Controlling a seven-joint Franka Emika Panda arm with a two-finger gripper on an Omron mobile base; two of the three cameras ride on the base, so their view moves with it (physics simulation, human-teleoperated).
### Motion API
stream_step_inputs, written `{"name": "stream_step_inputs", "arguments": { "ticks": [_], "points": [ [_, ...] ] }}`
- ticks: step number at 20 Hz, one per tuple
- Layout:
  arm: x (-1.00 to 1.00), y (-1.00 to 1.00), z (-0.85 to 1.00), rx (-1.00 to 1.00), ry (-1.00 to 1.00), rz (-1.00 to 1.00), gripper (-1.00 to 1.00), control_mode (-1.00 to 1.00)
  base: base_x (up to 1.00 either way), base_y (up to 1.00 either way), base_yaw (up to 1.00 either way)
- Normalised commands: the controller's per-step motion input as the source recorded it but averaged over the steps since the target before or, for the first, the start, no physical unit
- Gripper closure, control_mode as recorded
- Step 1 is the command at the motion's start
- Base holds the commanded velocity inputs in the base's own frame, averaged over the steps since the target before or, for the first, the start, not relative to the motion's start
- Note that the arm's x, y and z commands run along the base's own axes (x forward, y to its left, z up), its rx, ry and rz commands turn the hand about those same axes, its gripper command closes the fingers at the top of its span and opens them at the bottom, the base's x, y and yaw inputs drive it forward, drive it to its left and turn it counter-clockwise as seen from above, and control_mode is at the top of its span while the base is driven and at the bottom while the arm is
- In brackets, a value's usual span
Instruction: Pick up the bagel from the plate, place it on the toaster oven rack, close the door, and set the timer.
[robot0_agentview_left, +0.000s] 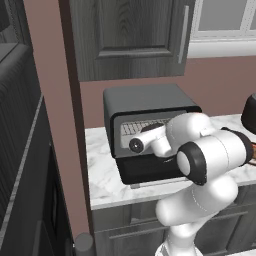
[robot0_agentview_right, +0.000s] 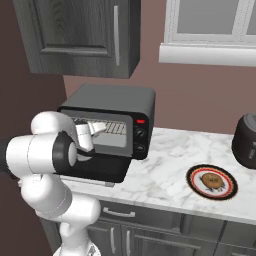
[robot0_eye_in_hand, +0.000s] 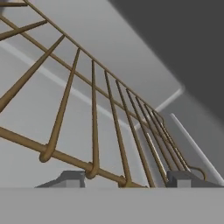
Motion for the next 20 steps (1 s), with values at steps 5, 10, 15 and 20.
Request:
{"name": "stream_step_inputs", "arguments": {
  "ticks": [5, 10, 15, 20],
  "points": [
    [0.0, 0.0, -0.01, 0.03, 0.09, 0.03, 1.0, -1.0, 0.0, 0.0, 0.0],
    [-0.1, 0.0, -0.11, 0.03, 0.08, 0.03, 1.0, -1.0, 0.0, 0.0, 0.0],
    [-0.34, 0.0, -0.23, 0.01, 0.07, 0.02, 1.0, -1.0, 0.0, 0.0, 0.0],
    [-0.51, 0.0, -0.26, 0.02, 0.06, 0.02, 1.0, -1.0, 0.0, 0.0, 0.0]
  ]
}}
